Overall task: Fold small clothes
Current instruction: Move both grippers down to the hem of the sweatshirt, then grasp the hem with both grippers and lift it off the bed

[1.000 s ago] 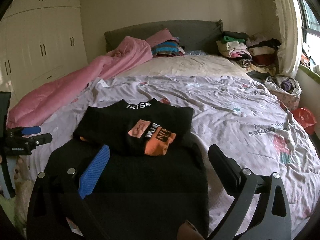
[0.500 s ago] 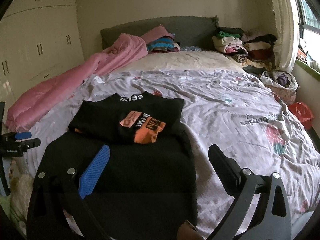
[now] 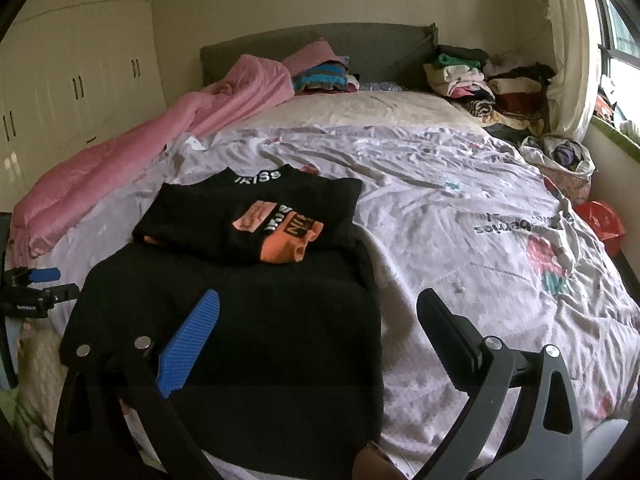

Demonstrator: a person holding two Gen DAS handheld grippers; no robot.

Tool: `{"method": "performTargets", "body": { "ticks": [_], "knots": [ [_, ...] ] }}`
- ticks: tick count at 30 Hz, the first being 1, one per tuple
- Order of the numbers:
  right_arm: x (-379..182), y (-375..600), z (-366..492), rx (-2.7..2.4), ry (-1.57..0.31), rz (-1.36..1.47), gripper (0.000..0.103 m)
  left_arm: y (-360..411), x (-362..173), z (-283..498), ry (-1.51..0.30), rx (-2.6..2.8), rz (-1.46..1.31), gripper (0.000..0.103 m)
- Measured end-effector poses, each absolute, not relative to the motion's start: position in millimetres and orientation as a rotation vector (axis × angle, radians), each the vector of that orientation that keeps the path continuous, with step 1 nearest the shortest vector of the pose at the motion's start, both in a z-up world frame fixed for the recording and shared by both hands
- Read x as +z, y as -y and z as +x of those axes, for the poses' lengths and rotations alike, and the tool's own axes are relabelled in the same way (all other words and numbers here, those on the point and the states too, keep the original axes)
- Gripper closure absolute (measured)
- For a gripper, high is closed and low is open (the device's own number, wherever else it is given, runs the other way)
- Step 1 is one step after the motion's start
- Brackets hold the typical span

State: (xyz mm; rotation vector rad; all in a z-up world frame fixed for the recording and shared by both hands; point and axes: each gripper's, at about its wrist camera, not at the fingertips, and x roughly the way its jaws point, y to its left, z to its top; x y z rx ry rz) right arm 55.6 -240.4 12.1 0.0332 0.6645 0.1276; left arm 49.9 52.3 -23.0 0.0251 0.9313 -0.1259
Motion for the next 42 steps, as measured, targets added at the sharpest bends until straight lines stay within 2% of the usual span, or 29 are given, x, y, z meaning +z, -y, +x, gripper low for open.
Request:
{"method": "performTargets", "body": {
  "ticks": [27, 30, 32, 35, 38, 42],
  "knots": [
    [-14.9, 237.5, 44.2, 0.160, -0.754, -0.004, 0.005, -81.7, -47.9, 23.0, -0.998, -0.168, -0.083, 0.011],
    [-18.0, 235.9, 41.8, 0.167, -0.761, -0.006, 0.005, -87.9, -50.7, 18.1, -1.003, -0.181, -0.116, 0.030],
    [-20.3, 235.6, 40.3, 0.169, -0.770, -0.007, 0.005, -90.4, -52.8, 15.2, -1.011, -0.202, -0.142, 0.048],
    [-24.6, 236.5, 36.8, 0.180, -0.783, -0.002, 0.005, -93.4, -56.5, 11.8, -1.022, -0.215, -0.169, 0.060],
    [-29.2, 238.6, 33.0, 0.180, -0.797, -0.004, 0.005, -94.5, -60.3, 10.4, -1.036, -0.229, -0.190, 0.066],
    [-34.9, 243.3, 27.5, 0.176, -0.817, -0.002, 0.005, -93.8, -67.9, 11.0, -1.058, -0.221, -0.190, 0.066]
  ]
}}
